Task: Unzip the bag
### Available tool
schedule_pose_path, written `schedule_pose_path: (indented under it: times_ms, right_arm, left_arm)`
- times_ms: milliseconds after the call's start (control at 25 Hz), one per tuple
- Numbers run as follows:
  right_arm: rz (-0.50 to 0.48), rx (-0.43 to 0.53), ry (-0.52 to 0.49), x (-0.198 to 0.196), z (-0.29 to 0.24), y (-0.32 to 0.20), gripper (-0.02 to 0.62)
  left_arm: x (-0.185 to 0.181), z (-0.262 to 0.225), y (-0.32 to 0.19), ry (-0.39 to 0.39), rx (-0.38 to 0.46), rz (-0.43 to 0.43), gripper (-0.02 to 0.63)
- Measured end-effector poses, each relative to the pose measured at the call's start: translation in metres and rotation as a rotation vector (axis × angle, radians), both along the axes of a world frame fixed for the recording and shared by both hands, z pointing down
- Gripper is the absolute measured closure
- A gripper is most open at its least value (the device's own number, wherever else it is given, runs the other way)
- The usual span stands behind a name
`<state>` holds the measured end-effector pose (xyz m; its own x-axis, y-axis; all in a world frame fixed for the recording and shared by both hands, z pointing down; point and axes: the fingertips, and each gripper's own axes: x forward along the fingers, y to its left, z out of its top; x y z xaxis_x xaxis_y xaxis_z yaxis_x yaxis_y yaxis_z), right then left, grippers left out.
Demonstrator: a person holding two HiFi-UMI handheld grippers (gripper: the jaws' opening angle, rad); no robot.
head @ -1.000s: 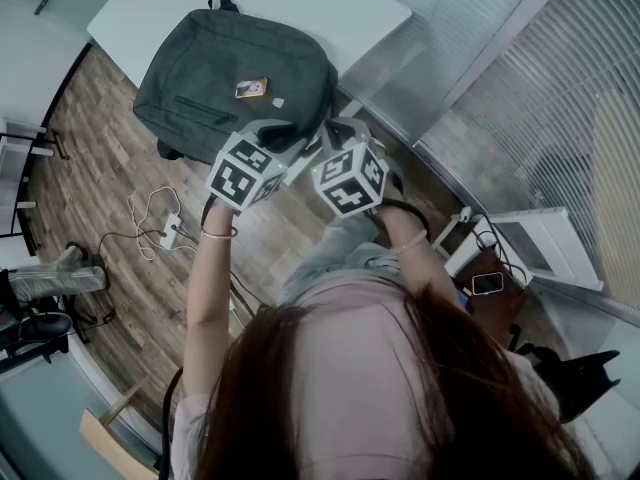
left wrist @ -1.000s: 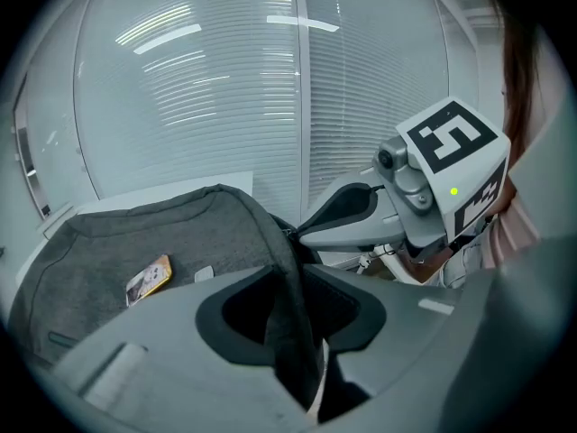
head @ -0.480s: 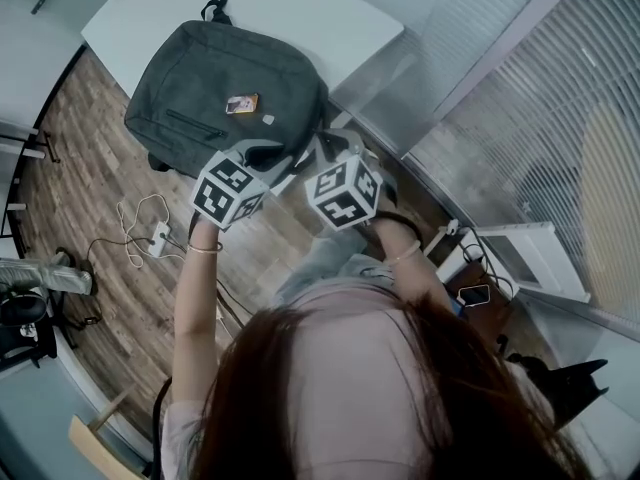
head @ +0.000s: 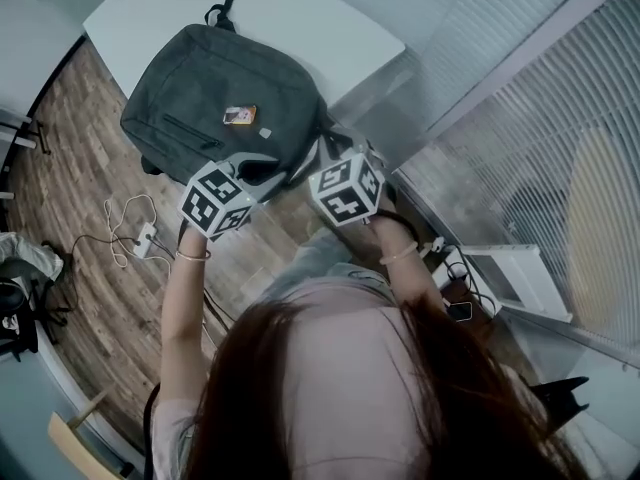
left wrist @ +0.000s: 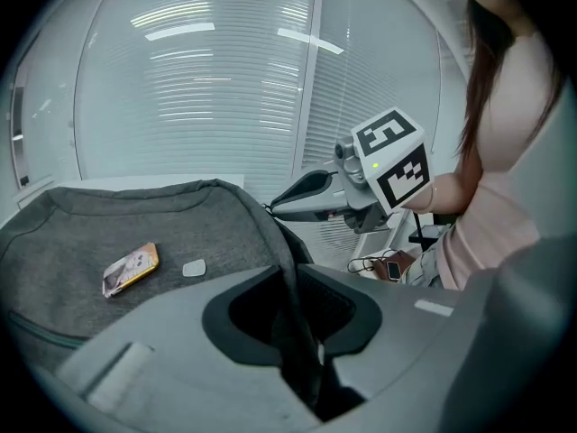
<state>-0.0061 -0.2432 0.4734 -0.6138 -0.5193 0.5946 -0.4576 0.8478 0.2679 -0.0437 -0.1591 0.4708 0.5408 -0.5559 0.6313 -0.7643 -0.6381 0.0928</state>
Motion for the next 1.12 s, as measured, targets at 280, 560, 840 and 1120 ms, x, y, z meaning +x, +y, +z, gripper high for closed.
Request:
schedule_pose_path:
  times_ms: [280, 560, 840, 1120]
  right_arm:
    - [-0.006, 0.005, 0.007, -0.004, 0.001, -0.026, 0.58]
    - [-0.022, 0.006, 0.012, -0.008, 0.001, -0.046, 0.58]
    - [-0.048, 0.003, 0.014, -0.015, 0.001, -0.062, 0.578]
    - [-0.089, 0.022, 0.039, -0.022, 0.001, -0.076, 0.578]
  left_arm:
    - [-0.001, 0.0, -0.002, 0.02, -0.006, 0.006, 0.537]
    - [-0.001, 0.0, -0.004, 0.038, -0.005, 0.017, 0.537]
    - [-0.001, 0.0, -0.003, 0.053, -0.011, 0.032, 0.54]
    - [-0.001, 0.0, -0.002, 0.065, -0.016, 0.042, 0.54]
